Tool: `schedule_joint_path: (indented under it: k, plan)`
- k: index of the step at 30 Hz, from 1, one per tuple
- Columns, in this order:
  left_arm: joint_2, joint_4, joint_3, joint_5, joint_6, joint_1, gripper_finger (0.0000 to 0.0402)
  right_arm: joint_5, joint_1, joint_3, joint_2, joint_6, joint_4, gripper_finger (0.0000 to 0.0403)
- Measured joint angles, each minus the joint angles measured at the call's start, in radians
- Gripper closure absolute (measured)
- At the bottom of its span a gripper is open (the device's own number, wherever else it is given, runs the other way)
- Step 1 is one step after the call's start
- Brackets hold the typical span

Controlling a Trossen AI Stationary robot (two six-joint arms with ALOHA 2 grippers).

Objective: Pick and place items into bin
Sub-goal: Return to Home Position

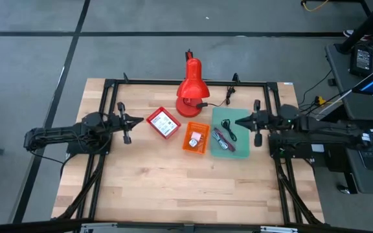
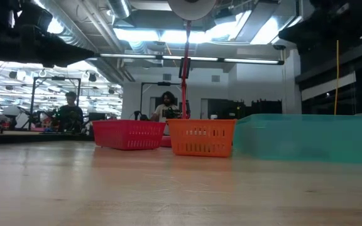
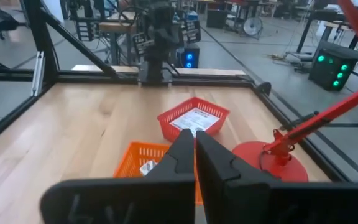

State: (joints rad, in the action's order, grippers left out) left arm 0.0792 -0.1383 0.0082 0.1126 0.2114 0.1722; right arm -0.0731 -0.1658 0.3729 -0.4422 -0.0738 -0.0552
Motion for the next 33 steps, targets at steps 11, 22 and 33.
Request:
schedule_joint_path:
  k: [11, 22, 33]
  plan:
    - [-0.019, 0.034, 0.0, 0.008, 0.053, 0.0, 0.04, -0.049, -0.003, -0.004, 0.186, -0.064, -0.173, 0.0403]
    - [-0.018, 0.046, 0.0, 0.035, 0.036, 0.001, 0.04, -0.079, -0.003, -0.154, 0.315, 0.038, -0.047, 0.0403]
    - [-0.018, 0.046, 0.0, 0.054, 0.034, 0.001, 0.04, -0.033, -0.003, -0.344, 0.321, 0.043, 0.198, 0.0403]
